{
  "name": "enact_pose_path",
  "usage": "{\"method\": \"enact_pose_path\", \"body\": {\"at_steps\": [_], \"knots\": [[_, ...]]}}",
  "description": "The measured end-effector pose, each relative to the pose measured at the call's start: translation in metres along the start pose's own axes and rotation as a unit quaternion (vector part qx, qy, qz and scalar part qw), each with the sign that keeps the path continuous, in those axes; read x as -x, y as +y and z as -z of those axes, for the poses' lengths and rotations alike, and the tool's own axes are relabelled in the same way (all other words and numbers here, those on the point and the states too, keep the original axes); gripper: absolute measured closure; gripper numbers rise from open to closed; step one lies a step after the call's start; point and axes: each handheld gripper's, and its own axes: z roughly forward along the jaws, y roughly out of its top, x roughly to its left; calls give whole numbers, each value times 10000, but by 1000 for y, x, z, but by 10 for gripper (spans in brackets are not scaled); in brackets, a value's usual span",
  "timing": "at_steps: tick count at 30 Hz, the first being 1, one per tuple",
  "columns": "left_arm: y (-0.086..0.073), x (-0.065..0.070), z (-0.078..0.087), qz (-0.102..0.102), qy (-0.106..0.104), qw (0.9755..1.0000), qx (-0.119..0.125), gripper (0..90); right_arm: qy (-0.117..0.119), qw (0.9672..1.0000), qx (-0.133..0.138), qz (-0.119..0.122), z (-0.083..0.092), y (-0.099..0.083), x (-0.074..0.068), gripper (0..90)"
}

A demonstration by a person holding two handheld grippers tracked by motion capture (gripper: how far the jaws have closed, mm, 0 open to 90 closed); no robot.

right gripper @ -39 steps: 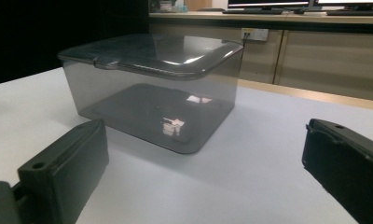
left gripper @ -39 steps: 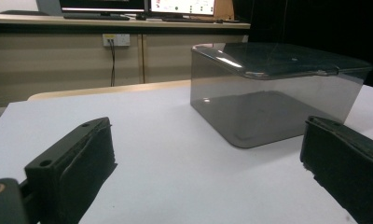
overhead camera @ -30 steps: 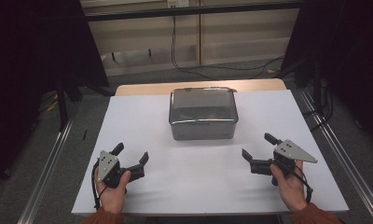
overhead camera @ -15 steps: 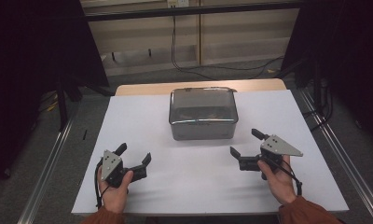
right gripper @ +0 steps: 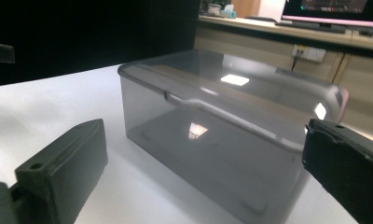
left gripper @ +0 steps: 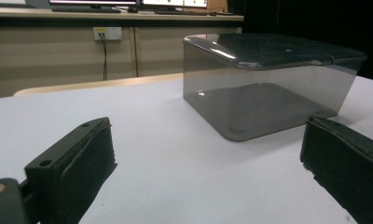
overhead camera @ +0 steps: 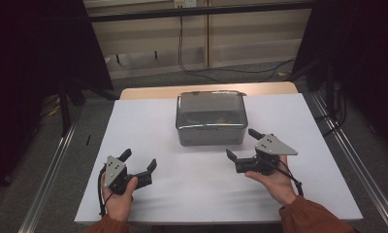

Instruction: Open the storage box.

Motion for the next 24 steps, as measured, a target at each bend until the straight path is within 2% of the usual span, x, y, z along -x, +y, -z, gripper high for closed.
{"method": "enact_pose_path", "body": {"at_steps": [1, 4, 7, 8, 9, 10, 12, 15, 19, 20, 22, 23, 24], "knots": [[0, -1, 0, -12, 19, 10000, 0, 26, 46, 9998, 87, 149, -3, 5, -1, 0], [0, -1, 0, -6, 24, 10000, 4, 26, 110, 9996, 140, 197, -6, 10, -1, 0], [0, -1, 0, -34, 21, 10000, 2, 27, 133, 9985, 173, 509, -13, 15, -3, 0], [1, -1, 0, -38, 16, 10000, 2, 27, 133, 9985, 173, 509, -13, 15, -3, 0], [0, -1, 0, -5, -20, 10000, -9, 27, 108, 9973, 122, 719, -17, 15, -5, 0], [0, -1, 0, -1, -8, 10000, -11, 27, 112, 9969, 131, 767, -18, 15, -6, 0], [0, -2, -1, 24, -3, 10000, -1, 26, 155, 9944, 76, 1044, -23, 14, -7, 0], [0, -2, -1, -8, -1, 10000, -18, 26, 116, 9881, -11, 1531, -28, 15, -12, 21], [0, -2, -1, -28, -19, 10000, -21, 26, -39, 9816, -129, 1906, -35, 18, -15, 56], [0, -2, -1, -28, -19, 10000, -21, 27, -112, 9784, -163, 2060, -37, 18, -16, 65], [0, -1, -1, -39, -22, 10000, -18, 26, -181, 9743, -222, 2233, -41, 19, -18, 99], [0, -1, -1, -39, -22, 10000, -18, 26, -181, 9743, -222, 2233, -41, 19, -18, 99], [1, 0, 0, -110, -29, 9999, 0, 26, -306, 9678, -284, 2482, -45, 19, -19, 111]]}}
